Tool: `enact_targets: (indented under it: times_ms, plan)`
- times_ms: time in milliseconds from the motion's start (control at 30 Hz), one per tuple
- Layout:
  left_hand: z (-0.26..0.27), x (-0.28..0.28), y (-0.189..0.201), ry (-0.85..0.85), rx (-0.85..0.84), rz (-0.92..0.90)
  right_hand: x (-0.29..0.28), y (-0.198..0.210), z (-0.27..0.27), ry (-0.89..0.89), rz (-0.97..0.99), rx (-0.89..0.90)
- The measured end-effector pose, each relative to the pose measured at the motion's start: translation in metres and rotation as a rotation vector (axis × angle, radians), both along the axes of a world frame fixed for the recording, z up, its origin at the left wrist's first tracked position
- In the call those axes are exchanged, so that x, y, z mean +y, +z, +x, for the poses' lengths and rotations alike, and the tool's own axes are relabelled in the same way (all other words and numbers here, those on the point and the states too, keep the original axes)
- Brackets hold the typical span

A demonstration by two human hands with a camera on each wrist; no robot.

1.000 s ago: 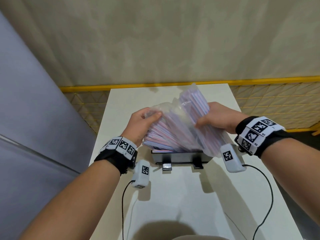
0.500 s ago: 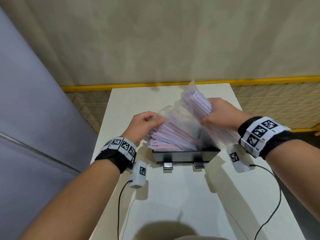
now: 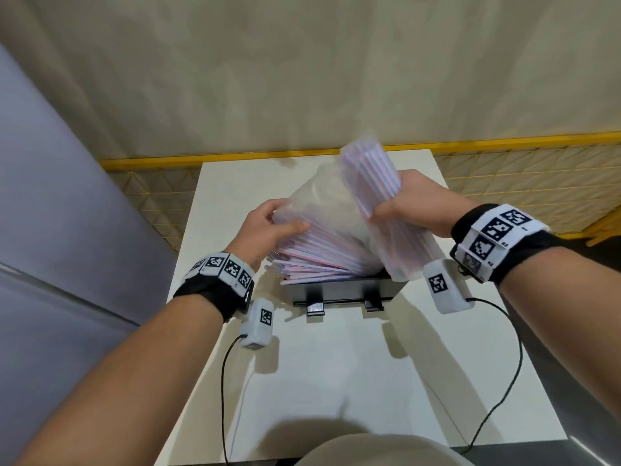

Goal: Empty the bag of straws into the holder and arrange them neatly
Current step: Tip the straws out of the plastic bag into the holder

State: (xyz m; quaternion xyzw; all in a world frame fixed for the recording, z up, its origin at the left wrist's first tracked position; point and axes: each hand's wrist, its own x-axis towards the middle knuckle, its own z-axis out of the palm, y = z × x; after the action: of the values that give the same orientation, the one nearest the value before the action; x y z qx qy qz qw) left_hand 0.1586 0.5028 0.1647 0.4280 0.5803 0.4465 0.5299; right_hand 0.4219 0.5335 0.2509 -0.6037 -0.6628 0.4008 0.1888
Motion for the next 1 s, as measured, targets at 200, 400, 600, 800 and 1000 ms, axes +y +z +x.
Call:
enact_targets:
  times_ms: [200,400,600,800,1000]
  plan:
    - [-0.003,0.002,-0.004,-0.041,0.026,0.015,0.004,-0.001,0.001,-0.001,0.031,-0.03]
    - [-0.004,0.004,-0.003,-0.064,0.016,0.028,0.005,-0.006,0.009,-0.043,-0.041,0.019]
    - [-0.001,0.009,-0.003,-0.029,-0.033,0.012,0.001,-0.004,0.014,-0.06,-0.07,0.013]
    - [0.007,0.009,0.004,0.014,-0.187,-0.046,0.001,-0.002,0.017,-0.047,-0.006,-0.115]
    - [0.009,0.006,0.008,0.0,-0.26,-0.093,-0.002,-0.002,0.015,-0.007,-0.005,-0.092]
